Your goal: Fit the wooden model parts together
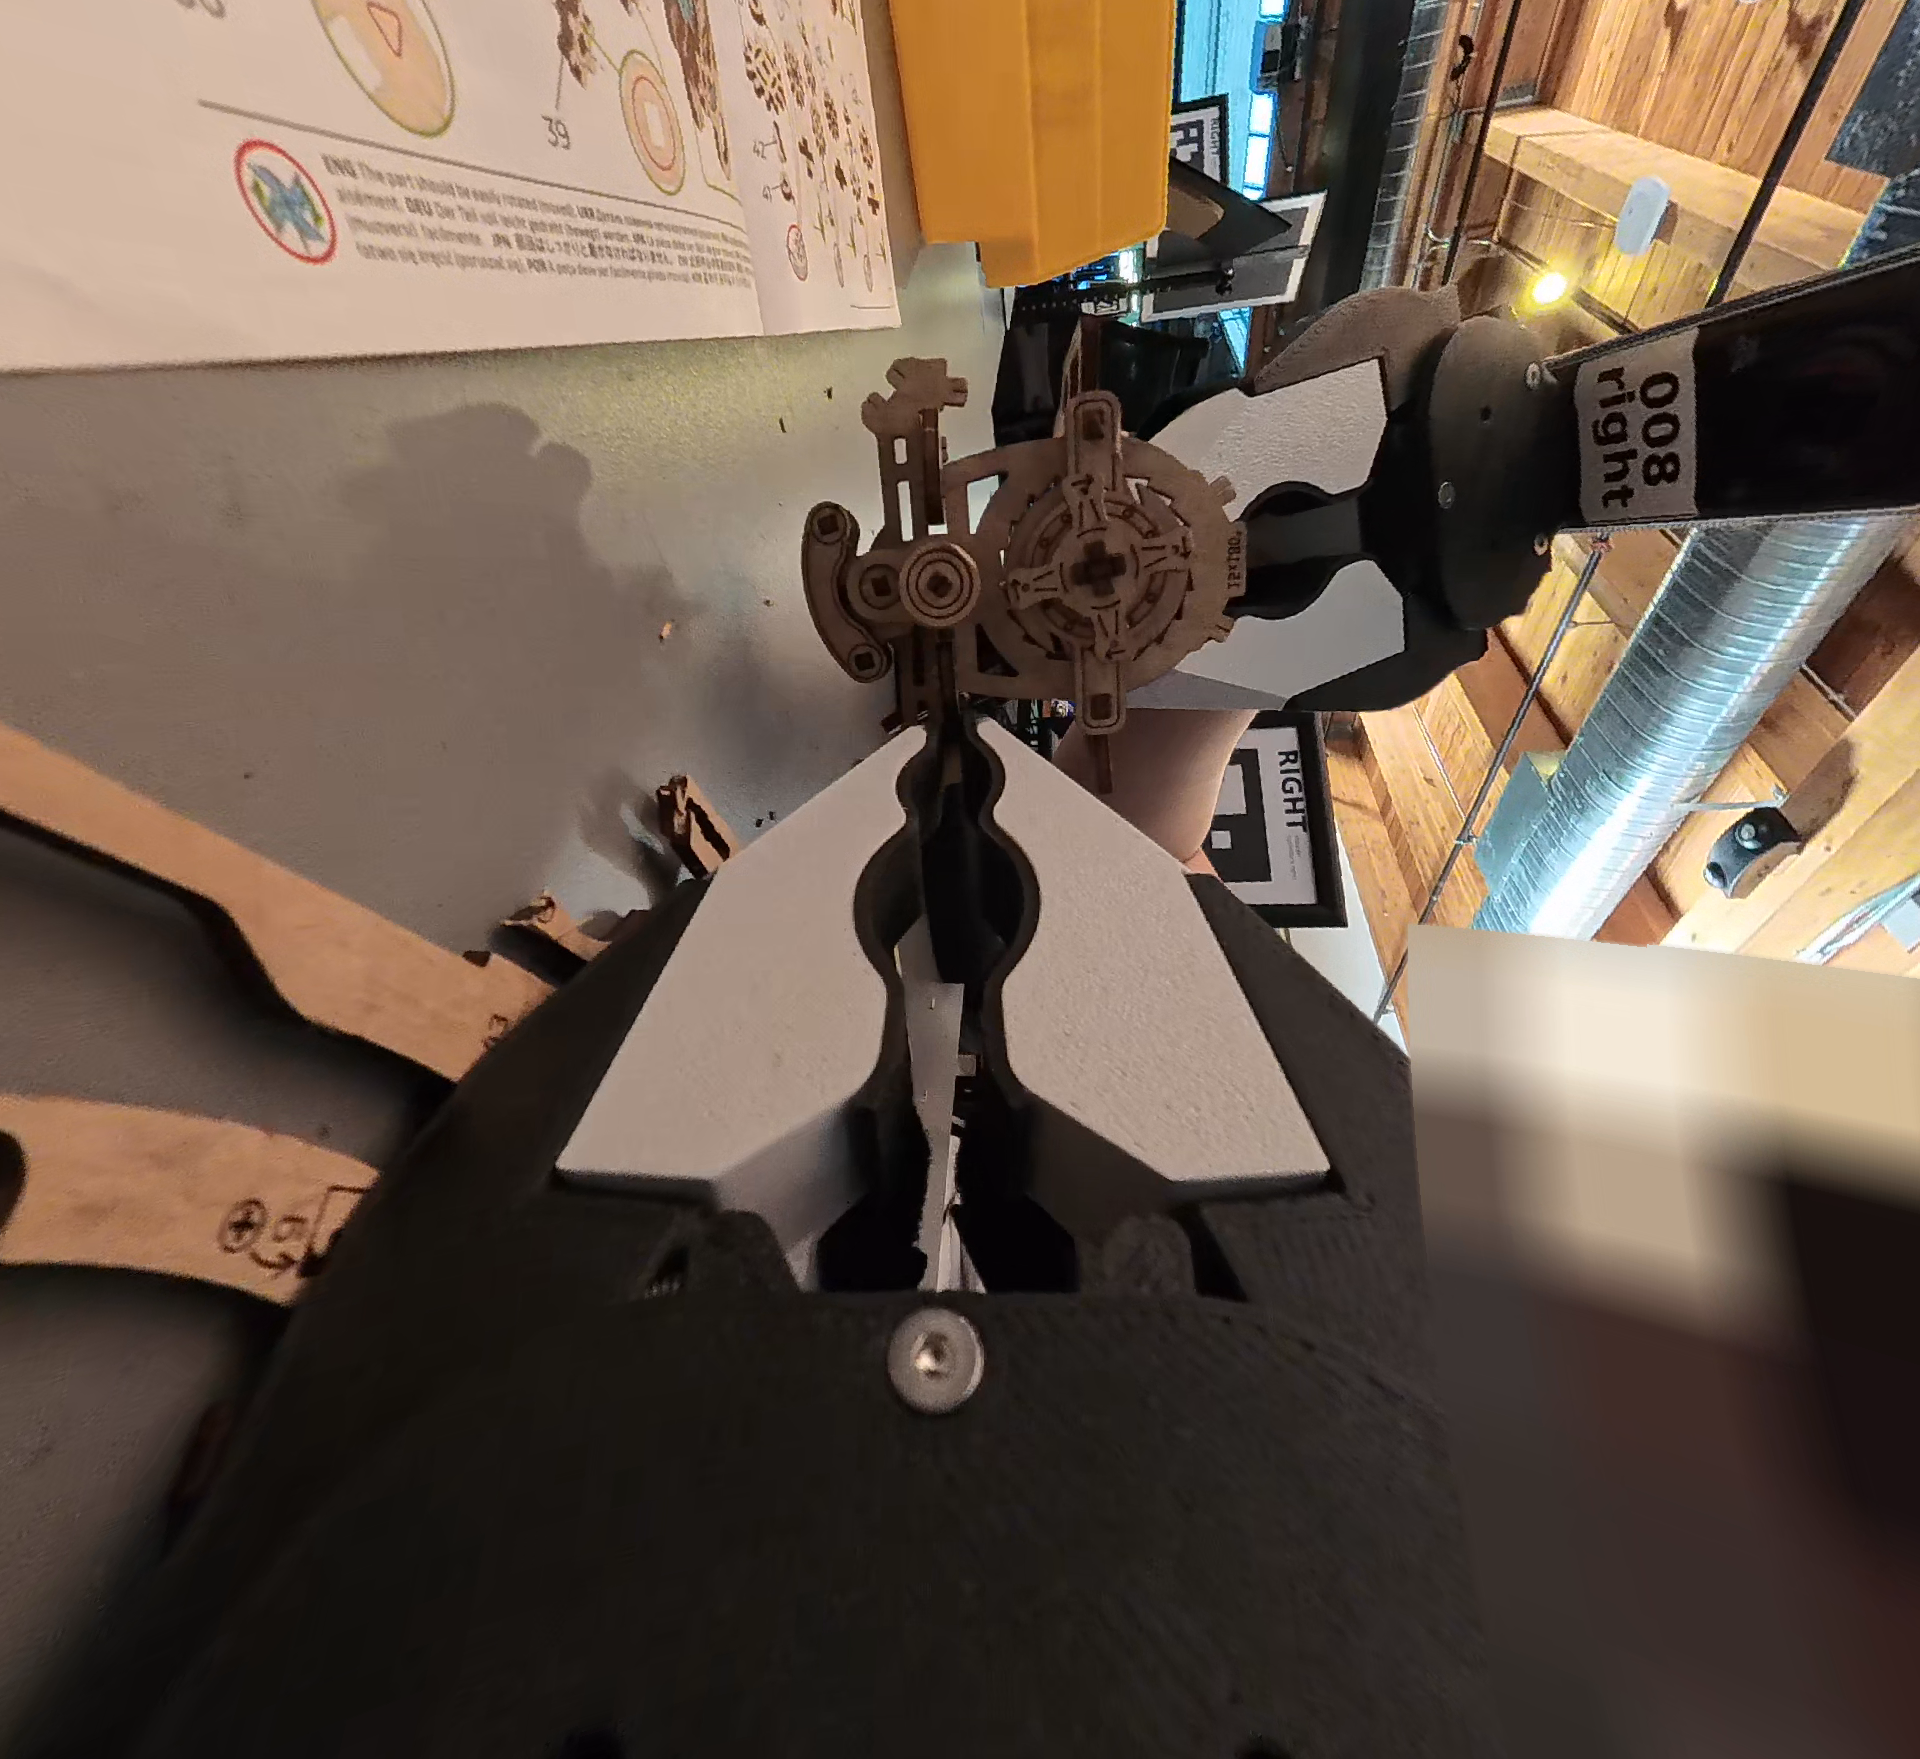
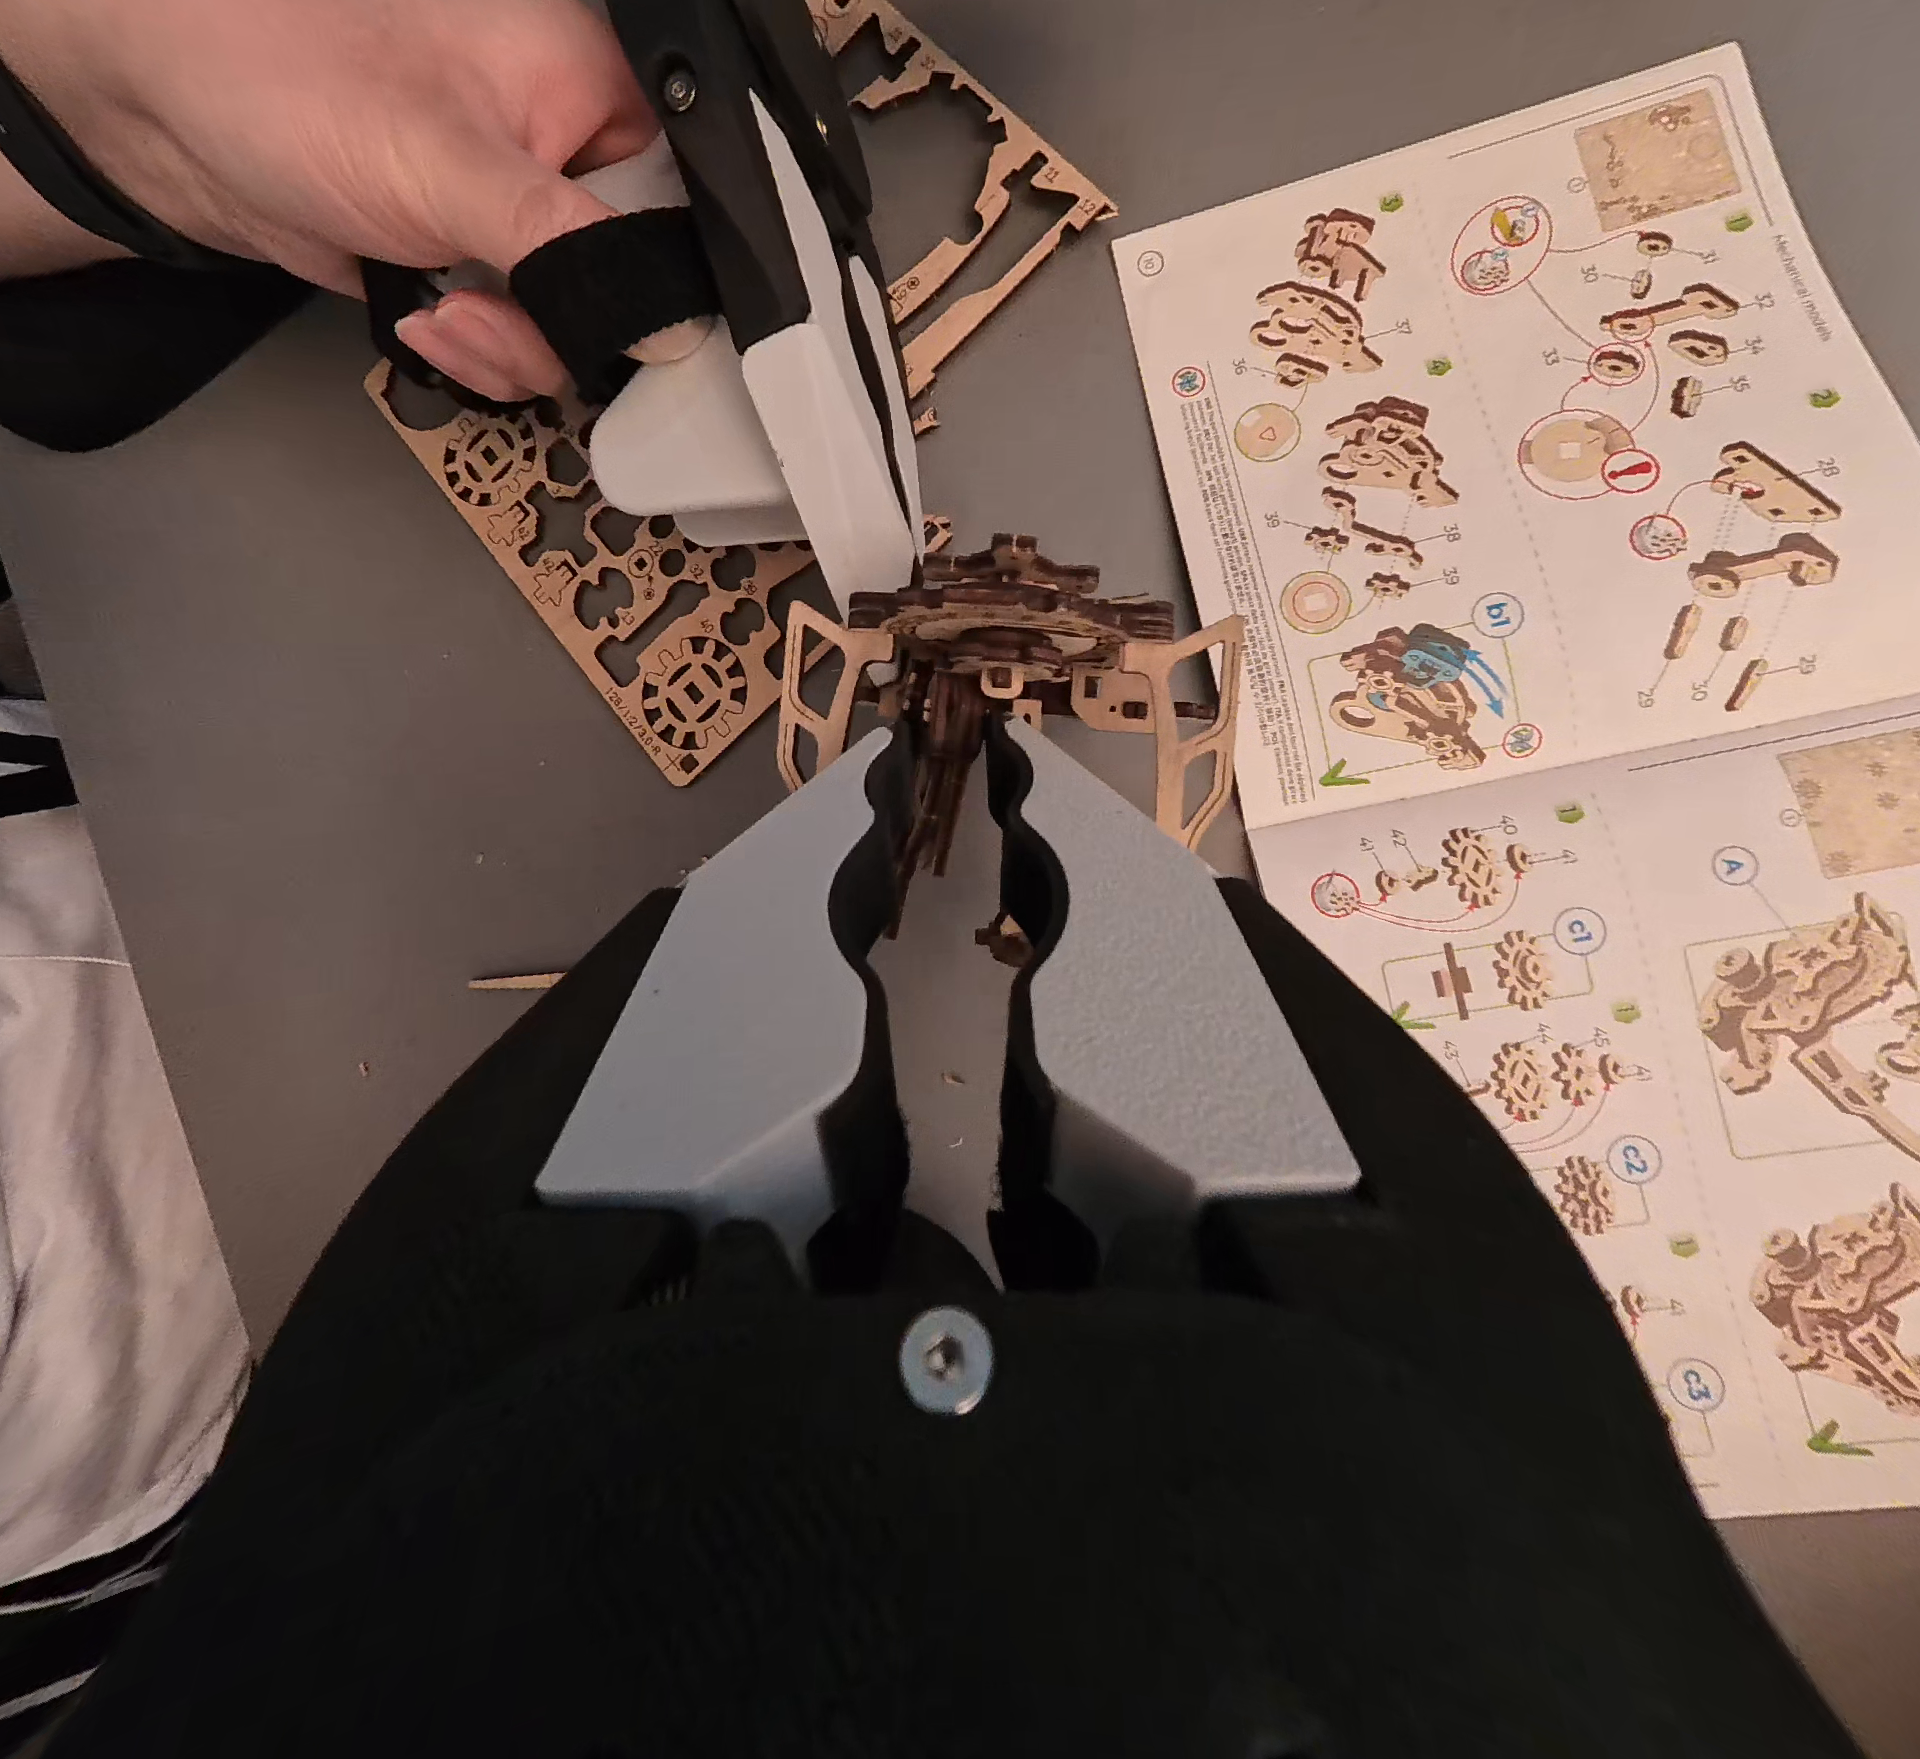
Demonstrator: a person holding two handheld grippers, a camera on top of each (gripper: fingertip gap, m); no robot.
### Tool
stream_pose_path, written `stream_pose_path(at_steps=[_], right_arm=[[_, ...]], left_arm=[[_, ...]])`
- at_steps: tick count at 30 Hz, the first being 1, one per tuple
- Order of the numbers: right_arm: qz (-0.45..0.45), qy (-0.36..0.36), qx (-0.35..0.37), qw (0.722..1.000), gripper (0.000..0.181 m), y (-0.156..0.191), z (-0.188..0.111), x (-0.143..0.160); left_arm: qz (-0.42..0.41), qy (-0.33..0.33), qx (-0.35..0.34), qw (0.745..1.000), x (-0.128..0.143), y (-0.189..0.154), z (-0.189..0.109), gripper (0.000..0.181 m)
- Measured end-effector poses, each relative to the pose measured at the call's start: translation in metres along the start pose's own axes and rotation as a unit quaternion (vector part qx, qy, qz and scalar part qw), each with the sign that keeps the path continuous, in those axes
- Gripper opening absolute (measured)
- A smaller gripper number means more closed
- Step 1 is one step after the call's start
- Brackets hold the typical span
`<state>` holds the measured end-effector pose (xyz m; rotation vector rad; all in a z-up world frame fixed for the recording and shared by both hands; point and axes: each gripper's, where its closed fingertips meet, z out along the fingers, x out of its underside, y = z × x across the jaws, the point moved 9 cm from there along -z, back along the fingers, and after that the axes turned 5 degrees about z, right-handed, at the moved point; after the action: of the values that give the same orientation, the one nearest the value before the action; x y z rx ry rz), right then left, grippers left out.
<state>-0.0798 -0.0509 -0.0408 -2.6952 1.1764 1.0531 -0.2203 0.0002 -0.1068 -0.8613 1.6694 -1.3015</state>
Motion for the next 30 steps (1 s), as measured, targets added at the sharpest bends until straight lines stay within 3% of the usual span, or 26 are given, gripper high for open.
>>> stream_pose_path(at_steps=[18, 30], right_arm=[[0.084, -0.01, -0.07, 0.994, 0.011, -0.013, 0.007, 0.005], [0.011, 0.114, 0.038, 0.993, 0.01, 0.004, 0.01, -0.015]], left_arm=[[0.023, 0.003, -0.029, 0.999, -0.001, 0.001, 0.0, 0.0], [0.04, 0.006, -0.054, 0.998, 0.0, 0.001, 0.002, 0.001]])
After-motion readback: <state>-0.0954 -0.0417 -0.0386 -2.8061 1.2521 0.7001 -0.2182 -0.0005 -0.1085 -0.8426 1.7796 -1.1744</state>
